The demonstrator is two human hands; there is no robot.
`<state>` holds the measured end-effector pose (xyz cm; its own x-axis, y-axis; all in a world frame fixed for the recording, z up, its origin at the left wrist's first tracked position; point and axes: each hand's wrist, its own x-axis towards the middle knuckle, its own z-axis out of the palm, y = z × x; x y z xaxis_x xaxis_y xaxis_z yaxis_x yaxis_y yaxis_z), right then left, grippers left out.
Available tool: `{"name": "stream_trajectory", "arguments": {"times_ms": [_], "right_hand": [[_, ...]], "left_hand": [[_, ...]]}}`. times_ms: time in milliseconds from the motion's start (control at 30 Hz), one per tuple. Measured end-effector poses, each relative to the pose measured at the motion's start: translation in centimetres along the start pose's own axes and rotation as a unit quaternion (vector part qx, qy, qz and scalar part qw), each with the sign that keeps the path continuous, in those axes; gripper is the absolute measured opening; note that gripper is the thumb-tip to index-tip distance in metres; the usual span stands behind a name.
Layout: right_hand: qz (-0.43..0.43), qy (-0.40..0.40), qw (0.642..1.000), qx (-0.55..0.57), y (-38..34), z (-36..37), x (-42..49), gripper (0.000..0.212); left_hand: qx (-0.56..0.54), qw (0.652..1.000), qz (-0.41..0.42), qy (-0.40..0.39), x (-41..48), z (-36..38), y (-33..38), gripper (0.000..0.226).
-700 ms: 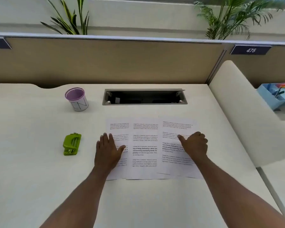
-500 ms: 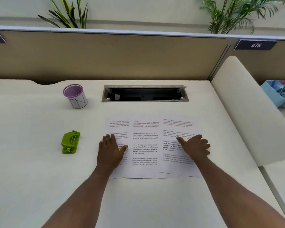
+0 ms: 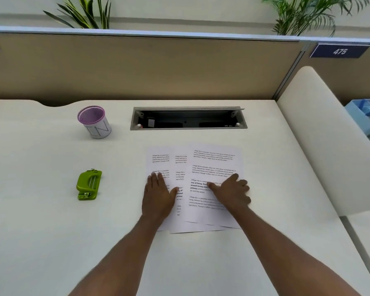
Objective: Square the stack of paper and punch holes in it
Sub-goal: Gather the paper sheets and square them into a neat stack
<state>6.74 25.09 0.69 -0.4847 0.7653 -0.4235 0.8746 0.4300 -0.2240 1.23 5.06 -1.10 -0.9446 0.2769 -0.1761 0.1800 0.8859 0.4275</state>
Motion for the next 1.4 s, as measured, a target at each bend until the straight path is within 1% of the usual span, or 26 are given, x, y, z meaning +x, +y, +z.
{"name": "stream_trajectory", "arguments": {"times_ms": [233, 333, 400, 467, 533, 633, 667, 733, 800, 833, 967, 1067, 1300, 1333, 1400], "right_hand": [[-0.037, -0.015, 0.999, -0.018, -1.5, 1.4, -1.8, 0.107], [-0.054, -0.012, 0.998, -0.007, -1.9, 1.8, -2.3, 0.096], [-0.068, -0.002, 0.997, 0.022, -2.0, 1.5, -2.3, 0.085], [-0.059, 0.010, 0.996, 0.071, -2.1, 0.8, -1.9, 0.078], [-0.025, 0.013, 0.993, 0.112, -2.1, -0.2, -1.3, 0.077], [0.005, -0.008, 0.993, 0.122, -2.1, -1.0, -0.3, 0.078], [0.001, -0.017, 0.993, 0.118, -2.3, -1.1, -0.1, 0.077], [-0.024, -0.033, 0.992, 0.119, -2.7, -1.0, 0.0, 0.066], [-0.036, -0.044, 0.990, 0.131, -3.1, -0.8, -0.2, 0.056], [-0.029, -0.050, 0.988, 0.143, -3.2, -0.7, -0.2, 0.056], [0.019, -0.067, 0.979, 0.190, -3.3, -0.4, -0.1, 0.068], [0.031, -0.069, 0.975, 0.209, -3.3, -0.4, 0.0, 0.076], [0.024, -0.064, 0.986, 0.150, -3.1, 0.1, 0.3, 0.069], [0.025, -0.067, 0.987, 0.147, -3.0, 0.2, 0.4, 0.069], [0.027, -0.077, 0.985, 0.154, -3.0, 0.3, 0.6, 0.071]], "left_hand": [[-0.094, 0.996, 0.003, -0.006, 0.1, 0.1, 2.0, 0.062], [-0.137, 0.991, -0.004, -0.005, 0.2, -0.1, 2.4, 0.058], [-0.167, 0.986, -0.017, 0.021, 0.1, -0.5, 2.6, 0.056], [-0.179, 0.980, -0.048, 0.069, 0.2, -1.0, 2.7, 0.054], [-0.180, 0.973, -0.111, 0.090, 0.6, -1.4, 3.0, 0.052], [-0.180, 0.965, -0.179, 0.072, 1.4, -2.1, 3.6, 0.041], [-0.191, 0.960, -0.192, 0.065, 1.7, -2.4, 4.0, 0.038], [-0.211, 0.952, -0.213, 0.052, 2.2, -2.7, 4.6, 0.035], [-0.227, 0.946, -0.231, 0.036, 2.6, -2.7, 5.0, 0.036], [-0.235, 0.942, -0.239, 0.029, 2.8, -2.6, 5.1, 0.038], [-0.294, 0.913, -0.283, 0.001, 3.6, -2.7, 4.2, 0.050], [-0.348, 0.895, -0.277, -0.027, 4.3, -2.8, 3.4, 0.048], [-0.486, 0.842, -0.217, -0.089, 5.2, -3.6, 2.3, 0.033], [-0.499, 0.838, -0.200, -0.092, 5.3, -3.8, 2.2, 0.034], [-0.505, 0.843, -0.163, -0.093, 5.5, -4.3, 2.1, 0.033]]}}
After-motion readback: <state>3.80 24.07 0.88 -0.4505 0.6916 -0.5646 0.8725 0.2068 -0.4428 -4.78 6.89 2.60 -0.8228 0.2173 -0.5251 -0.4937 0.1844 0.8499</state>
